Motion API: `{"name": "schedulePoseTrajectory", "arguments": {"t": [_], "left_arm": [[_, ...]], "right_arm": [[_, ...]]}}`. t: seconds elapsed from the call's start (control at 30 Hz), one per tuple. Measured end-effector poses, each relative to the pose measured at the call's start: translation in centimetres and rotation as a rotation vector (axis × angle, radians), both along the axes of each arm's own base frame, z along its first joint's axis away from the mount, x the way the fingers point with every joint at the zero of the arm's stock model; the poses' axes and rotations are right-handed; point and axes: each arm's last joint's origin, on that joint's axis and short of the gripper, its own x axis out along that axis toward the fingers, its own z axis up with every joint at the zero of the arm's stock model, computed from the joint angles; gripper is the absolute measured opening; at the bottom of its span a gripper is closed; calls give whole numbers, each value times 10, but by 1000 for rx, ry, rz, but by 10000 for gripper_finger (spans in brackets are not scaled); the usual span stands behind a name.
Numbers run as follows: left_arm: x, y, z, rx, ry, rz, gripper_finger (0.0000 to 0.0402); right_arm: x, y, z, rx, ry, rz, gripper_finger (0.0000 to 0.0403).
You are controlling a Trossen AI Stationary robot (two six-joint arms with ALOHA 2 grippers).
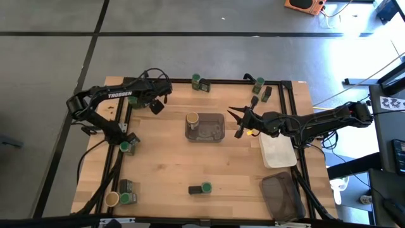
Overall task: Sort spices by type
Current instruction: Put the black seasoning can into the white bin
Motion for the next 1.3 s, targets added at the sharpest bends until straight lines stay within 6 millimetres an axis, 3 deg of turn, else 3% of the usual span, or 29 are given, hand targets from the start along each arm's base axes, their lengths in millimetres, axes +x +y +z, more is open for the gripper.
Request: {"name": "schedulePoseTrajectory", "arguments": {"t": [0.7, 1.3], "left_arm": [[-4, 11, 0, 25, -32, 43, 343], [-19, 5, -28, -98, -44, 40, 343]], "right_arm": [[5, 1, -5, -5, 19, 0, 65], [6, 1, -5, -14, 8, -1, 65]]}}
